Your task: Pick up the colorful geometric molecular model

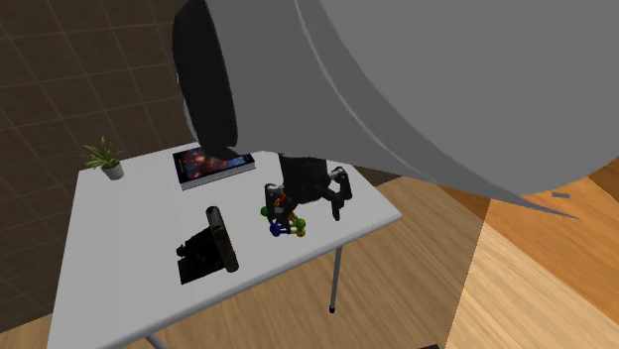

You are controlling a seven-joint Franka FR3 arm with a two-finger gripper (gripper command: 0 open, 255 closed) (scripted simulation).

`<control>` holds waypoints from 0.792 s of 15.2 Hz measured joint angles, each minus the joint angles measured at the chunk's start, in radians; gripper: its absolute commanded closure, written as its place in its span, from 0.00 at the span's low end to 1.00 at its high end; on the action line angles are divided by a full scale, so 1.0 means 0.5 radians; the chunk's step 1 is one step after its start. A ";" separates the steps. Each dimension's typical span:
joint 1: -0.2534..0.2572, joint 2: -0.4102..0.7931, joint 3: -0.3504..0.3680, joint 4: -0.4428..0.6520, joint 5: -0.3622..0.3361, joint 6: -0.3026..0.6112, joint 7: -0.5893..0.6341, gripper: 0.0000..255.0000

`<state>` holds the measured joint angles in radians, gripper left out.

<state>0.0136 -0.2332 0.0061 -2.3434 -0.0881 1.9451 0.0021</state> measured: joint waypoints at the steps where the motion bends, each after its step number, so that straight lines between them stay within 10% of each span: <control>1: 0.003 0.066 0.000 0.015 0.002 0.056 -0.007 0.00; 12: 0.014 0.904 0.008 0.595 0.032 0.393 -0.121 0.00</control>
<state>0.0203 0.2191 0.0099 -2.0457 -0.0722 2.1413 -0.0583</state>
